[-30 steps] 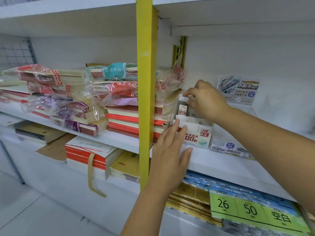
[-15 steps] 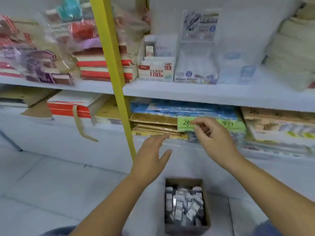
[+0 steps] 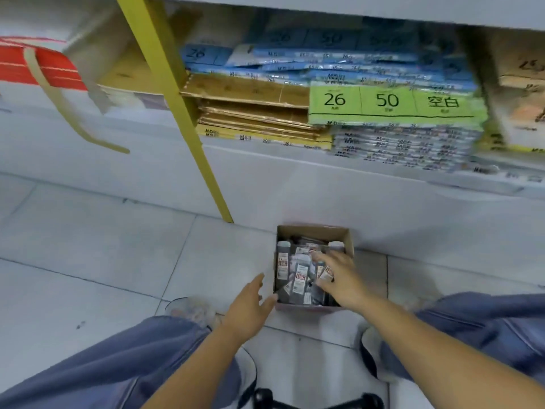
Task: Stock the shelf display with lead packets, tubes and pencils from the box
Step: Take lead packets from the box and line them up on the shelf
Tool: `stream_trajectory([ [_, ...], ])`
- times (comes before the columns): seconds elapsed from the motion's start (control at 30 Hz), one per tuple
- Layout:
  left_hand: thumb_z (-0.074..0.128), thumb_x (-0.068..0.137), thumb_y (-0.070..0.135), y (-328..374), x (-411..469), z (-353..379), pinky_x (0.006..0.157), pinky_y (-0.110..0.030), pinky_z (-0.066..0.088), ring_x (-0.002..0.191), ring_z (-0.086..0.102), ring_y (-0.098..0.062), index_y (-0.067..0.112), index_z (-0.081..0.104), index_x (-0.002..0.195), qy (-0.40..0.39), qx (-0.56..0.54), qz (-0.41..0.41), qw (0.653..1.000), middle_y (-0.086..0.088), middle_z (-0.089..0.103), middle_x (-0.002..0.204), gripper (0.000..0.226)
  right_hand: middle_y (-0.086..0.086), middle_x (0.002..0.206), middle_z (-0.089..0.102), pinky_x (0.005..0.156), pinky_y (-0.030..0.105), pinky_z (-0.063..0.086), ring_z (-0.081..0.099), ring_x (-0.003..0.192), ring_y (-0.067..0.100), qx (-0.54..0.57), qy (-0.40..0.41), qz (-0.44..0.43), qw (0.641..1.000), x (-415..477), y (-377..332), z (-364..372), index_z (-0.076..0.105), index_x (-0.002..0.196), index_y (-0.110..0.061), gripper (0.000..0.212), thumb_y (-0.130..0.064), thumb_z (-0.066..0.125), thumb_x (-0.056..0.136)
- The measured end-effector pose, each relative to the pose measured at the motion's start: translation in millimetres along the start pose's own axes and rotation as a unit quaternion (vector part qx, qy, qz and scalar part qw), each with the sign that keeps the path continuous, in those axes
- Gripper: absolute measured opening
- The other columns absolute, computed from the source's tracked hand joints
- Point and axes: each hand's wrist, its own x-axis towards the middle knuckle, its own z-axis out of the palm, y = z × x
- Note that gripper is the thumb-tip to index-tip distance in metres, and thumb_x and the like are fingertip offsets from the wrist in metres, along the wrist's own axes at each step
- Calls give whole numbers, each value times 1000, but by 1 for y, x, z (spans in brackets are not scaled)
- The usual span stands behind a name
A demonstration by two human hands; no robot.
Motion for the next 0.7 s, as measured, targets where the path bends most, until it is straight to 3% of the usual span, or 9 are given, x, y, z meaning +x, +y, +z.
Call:
stream_trajectory([
  [0.1,50,101,41,5,4,4,100,-28,44,126,54,-16,24,21,157,-12,-29,2,1000,0,41,154,65,6,158,21,116,37,17,15,142,28,-55,8,11,998,18,5,7,32,148,-27,69,-19,67,88],
  [0.2,47,104,33,11,5,8,101,-32,46,120,58,-15,27,29,154,-23,-62,21,998,2,49,148,54,6,156,27,115,36,18,17,141,28,-43,19,16,999,33,9,9,32,149,-27,78,-22,73,83],
  [0.3,47,105,26,13,5,9,105,-34,44,118,59,-14,29,35,152,-20,-103,21,994,4,55,142,48,3,152,35,112,35,20,20,139,27,-71,17,13,997,42,12,15,30,150,-28,85,-36,76,78],
  [0.5,48,104,28,9,6,8,109,-40,42,121,59,-13,33,35,151,-25,-120,10,992,6,54,143,49,1,151,30,109,40,23,19,138,27,-169,8,-1,986,50,13,23,22,152,-28,99,-62,70,73],
  [0.7,47,105,26,10,5,8,107,-36,44,120,59,-12,33,35,151,-23,-114,17,993,8,54,143,48,-2,123,49,99,35,26,37,119,22,-242,-5,-35,970,57,8,9,45,133,-38,83,-73,69,62],
])
